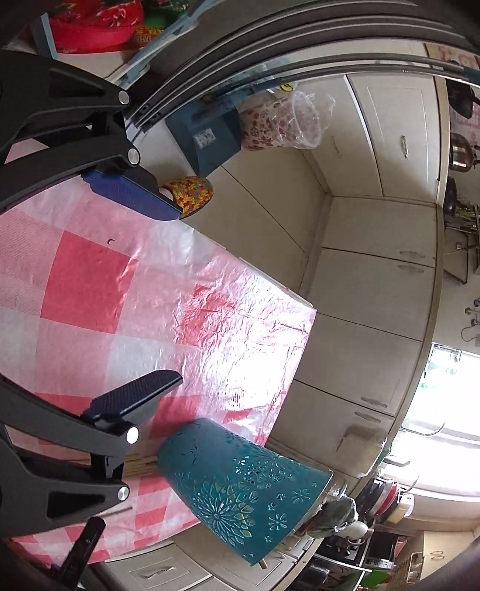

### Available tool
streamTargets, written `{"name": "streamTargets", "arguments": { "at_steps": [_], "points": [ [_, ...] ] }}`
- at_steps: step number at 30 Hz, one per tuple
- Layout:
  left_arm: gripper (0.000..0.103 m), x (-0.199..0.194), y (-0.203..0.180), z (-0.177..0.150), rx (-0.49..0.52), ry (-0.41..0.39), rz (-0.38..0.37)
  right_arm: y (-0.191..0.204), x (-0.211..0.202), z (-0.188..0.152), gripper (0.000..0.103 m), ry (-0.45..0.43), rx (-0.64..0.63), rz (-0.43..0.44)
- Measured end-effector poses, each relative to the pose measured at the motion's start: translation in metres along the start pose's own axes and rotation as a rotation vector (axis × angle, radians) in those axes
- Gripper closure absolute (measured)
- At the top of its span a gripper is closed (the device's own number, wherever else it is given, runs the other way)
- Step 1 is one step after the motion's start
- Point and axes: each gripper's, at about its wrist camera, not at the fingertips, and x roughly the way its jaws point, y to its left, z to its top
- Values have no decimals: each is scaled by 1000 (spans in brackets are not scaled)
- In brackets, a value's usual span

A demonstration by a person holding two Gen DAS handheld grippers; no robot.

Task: Organize utensils
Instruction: 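Lift the held stick into the teal basket and open the right gripper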

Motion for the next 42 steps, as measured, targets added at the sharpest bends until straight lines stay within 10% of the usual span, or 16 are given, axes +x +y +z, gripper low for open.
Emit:
{"name": "streamTargets", "arguments": {
  "at_steps": [11,23,42],
  "points": [
    [24,9,1,1,-15,46,-17,41,-91,63,97,-273,40,326],
    [24,10,-1,1,-7,48,-38,116,-57,187,97,-595,-51,120],
    [24,13,5,1,-51,55,-59,120,-29,176,93,-517,-156,19]
  ]
}}
